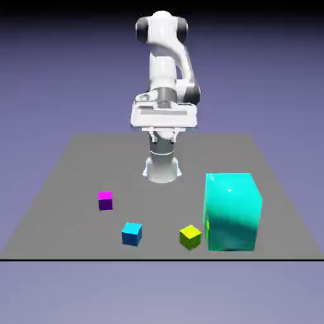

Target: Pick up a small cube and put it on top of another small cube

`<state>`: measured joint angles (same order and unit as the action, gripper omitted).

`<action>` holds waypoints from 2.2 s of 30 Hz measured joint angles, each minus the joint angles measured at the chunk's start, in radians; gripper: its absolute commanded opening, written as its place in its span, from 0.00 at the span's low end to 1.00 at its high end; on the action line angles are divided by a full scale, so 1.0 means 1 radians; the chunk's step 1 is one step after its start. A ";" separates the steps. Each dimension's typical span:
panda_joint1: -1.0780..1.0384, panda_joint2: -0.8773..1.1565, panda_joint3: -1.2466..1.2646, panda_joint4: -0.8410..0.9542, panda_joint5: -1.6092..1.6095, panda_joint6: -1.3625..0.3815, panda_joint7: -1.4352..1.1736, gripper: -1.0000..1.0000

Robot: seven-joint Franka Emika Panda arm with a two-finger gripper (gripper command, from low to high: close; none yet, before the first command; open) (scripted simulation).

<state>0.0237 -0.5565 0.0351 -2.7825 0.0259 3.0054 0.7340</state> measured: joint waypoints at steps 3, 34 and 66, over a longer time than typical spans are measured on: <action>0.085 0.071 0.039 0.036 0.027 -0.054 -0.131 0.50; 0.808 0.624 -0.031 0.039 -0.041 -0.195 -1.386 0.50; 0.812 0.619 -0.360 0.463 -0.228 -0.193 -1.433 0.00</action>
<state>0.8362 0.0624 -0.3253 -2.3198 -0.2024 2.8126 -0.6988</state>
